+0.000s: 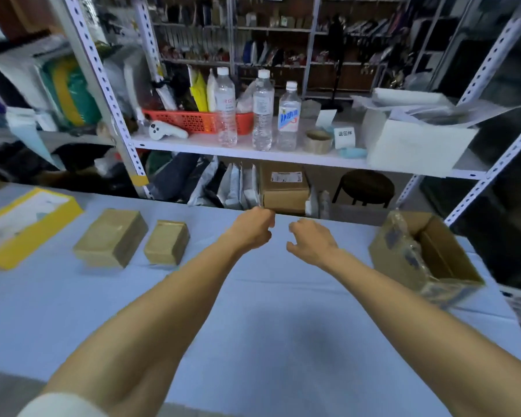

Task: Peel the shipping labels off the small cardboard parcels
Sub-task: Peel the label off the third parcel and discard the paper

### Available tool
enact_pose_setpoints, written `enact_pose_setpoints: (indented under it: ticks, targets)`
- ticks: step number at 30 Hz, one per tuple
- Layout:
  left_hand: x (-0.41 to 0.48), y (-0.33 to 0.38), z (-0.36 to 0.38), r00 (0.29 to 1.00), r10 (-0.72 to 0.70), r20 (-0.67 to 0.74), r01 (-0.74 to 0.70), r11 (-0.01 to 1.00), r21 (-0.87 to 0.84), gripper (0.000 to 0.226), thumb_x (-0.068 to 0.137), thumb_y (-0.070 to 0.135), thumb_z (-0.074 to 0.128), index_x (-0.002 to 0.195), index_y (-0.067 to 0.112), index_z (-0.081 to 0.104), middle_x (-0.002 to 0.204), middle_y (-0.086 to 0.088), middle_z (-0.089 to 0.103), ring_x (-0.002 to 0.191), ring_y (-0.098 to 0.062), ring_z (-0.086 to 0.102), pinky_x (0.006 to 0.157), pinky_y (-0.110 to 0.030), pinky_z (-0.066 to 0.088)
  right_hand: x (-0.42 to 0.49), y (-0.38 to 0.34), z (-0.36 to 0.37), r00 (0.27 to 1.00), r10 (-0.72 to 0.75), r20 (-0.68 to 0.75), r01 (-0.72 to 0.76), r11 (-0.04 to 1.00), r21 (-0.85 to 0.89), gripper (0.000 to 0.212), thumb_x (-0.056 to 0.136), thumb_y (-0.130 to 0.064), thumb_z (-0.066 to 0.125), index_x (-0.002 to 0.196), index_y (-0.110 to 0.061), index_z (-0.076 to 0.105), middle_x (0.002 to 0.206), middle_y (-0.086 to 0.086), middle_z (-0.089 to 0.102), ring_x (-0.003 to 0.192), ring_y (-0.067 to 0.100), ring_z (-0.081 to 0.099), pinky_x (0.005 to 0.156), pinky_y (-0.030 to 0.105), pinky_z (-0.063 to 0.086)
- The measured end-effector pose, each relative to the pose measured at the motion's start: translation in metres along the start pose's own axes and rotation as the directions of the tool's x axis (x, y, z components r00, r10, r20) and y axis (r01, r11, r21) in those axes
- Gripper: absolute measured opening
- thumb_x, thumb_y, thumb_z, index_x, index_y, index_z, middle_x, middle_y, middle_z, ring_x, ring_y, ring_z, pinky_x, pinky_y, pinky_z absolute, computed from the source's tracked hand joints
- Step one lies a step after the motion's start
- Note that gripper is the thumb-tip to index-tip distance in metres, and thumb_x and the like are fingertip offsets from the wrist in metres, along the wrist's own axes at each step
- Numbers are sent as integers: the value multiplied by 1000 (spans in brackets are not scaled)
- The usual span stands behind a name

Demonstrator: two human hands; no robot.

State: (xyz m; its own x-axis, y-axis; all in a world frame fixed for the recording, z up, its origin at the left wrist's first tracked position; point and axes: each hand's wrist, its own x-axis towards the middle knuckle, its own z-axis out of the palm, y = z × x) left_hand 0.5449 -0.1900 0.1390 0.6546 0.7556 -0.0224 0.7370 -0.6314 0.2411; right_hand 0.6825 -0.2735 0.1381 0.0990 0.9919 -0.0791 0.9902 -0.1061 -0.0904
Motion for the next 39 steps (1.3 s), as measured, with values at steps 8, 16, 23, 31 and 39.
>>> enact_pose_setpoints:
  ticks: [8, 16, 23, 31, 39]
  targets:
    - [-67, -127, -7, 993, -30, 117, 29, 1000, 5, 29, 86, 9, 55, 114, 10, 61, 120, -10, 62, 112, -28, 55, 86, -36, 48, 8, -126, 18, 996, 45, 82, -48, 998, 40, 37, 92, -25, 52, 124, -5, 54, 126, 15, 55, 112, 35, 55, 88, 37, 45]
    - [-95, -166, -9, 992, -80, 99, 87, 994, -67, 28, 87, 13, 57, 114, 13, 60, 120, -8, 62, 110, -26, 57, 82, -32, 45, 16, -164, 20, 993, 44, 105, -48, 998, 36, 33, 91, -22, 53, 118, -3, 56, 122, 17, 57, 106, 36, 57, 84, 38, 47]
    - [-115, -230, -18, 975, -168, 146, 185, 977, -108, 27, 85, 6, 51, 110, 4, 62, 116, -14, 63, 107, -33, 58, 81, -34, 45, 33, -203, 31, 988, 64, 144, -69, 997, 28, 29, 90, -17, 51, 113, 0, 55, 117, 18, 57, 100, 36, 58, 76, 35, 43]
    - [-115, -280, -30, 958, -180, 224, 226, 953, -203, 30, 85, 8, 51, 113, 8, 63, 118, -14, 61, 104, -33, 59, 87, -38, 52, 52, -251, 49, 967, 171, 191, -187, 980, 70, 25, 90, -18, 53, 108, -1, 55, 118, 17, 57, 102, 35, 57, 72, 33, 41]
    - [-119, -271, 16, 886, -238, 399, 391, 845, -364, 31, 89, 20, 61, 108, -4, 61, 102, -17, 61, 96, -32, 59, 75, -37, 47, 41, -258, 98, 904, 312, 293, -382, 897, 222, 38, 91, -25, 56, 120, 0, 51, 121, 19, 56, 107, 35, 58, 82, 37, 49]
